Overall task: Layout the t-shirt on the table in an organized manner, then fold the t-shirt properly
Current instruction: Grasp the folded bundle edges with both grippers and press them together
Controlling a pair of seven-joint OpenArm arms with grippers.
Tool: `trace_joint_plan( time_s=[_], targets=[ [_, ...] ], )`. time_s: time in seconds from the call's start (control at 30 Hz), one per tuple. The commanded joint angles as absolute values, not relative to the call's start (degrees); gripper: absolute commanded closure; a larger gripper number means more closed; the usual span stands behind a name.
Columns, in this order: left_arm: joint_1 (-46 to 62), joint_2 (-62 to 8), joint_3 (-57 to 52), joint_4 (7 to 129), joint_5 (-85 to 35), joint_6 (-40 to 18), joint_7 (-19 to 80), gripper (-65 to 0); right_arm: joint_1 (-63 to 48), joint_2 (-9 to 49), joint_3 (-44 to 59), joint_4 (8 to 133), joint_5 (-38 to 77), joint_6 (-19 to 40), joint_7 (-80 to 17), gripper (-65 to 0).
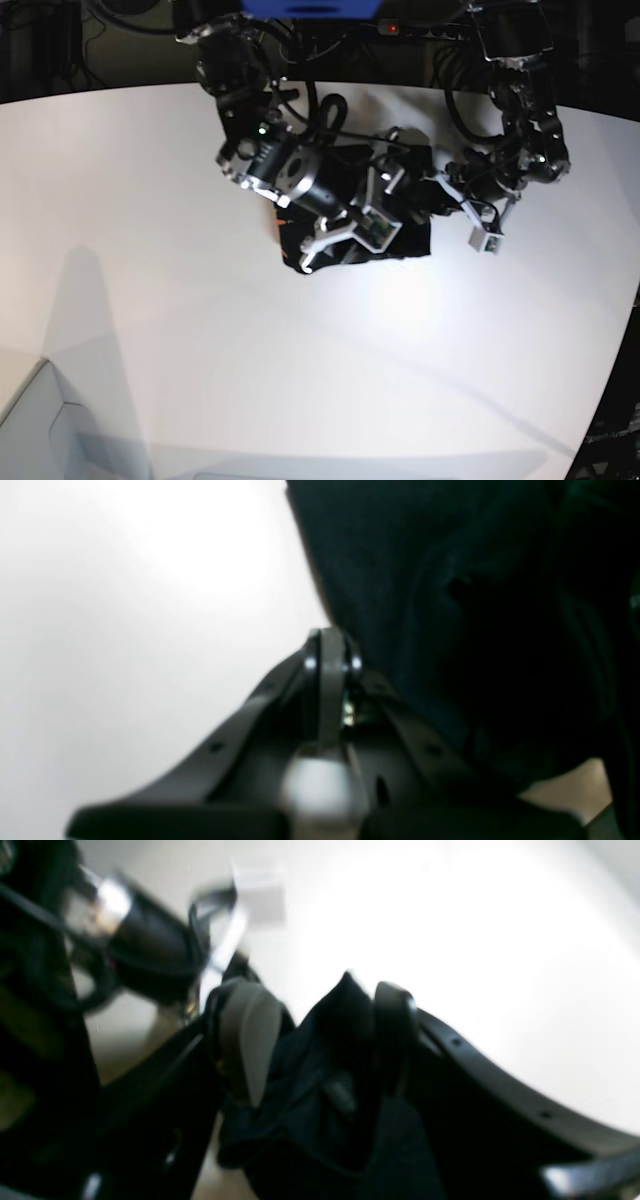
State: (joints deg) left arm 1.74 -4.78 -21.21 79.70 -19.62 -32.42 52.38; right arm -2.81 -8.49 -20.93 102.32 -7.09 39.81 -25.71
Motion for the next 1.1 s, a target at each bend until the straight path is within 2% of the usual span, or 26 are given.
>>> trace_joint_plan(
  time_s=[0.0, 0.13, 0.33, 0.43, 0.8, 0.97, 1.07],
  targets=[
    [2.3, -5.1, -21.2, 79.6, -16.7, -32.0, 56.1, -0.2, -2.5, -9.0, -19.2, 104.0, -6.5, 40.0, -24.6, -33.5],
    [2.5, -5.2, -23.6, 81.3, -16.7, -32.1, 56.3, -0.2, -2.9, -9.0, -12.4, 103.9, -6.5, 40.0, -24.7, -33.0],
    [2.5, -5.2, -28.8, 84.4, -16.7, -32.1, 56.7, -0.2, -6.7, -9.0, -9.3, 99.1, -3.1, 40.0, -24.4, -21.5],
    [2.5, -5.2, -31.6, 86.3, -16.7, -32.1, 56.8, -0.2, -7.2, -9.0, -9.9, 95.3, -1.5, 40.0, -24.4, -18.4],
    [2.5, -5.0, -36.7, 91.7, -16.8, -32.2, 62.5, -0.2, 0.0, -9.0, -24.0, 79.5, -1.5, 40.0, -19.0, -18.5],
    [4.7, -4.9, -38.6, 96.4, -16.8, -32.2, 62.5, -0.5, 4.1, -9.0, -24.7, 74.5, -1.4, 40.0, -18.9, -18.7],
    [5.6, -4.9, -38.6, 98.7, -16.8, -32.2, 62.5, -1.1, 3.8, -9.0, -23.2, 77.6, -1.4, 40.0, -18.9, -22.3]
  ],
)
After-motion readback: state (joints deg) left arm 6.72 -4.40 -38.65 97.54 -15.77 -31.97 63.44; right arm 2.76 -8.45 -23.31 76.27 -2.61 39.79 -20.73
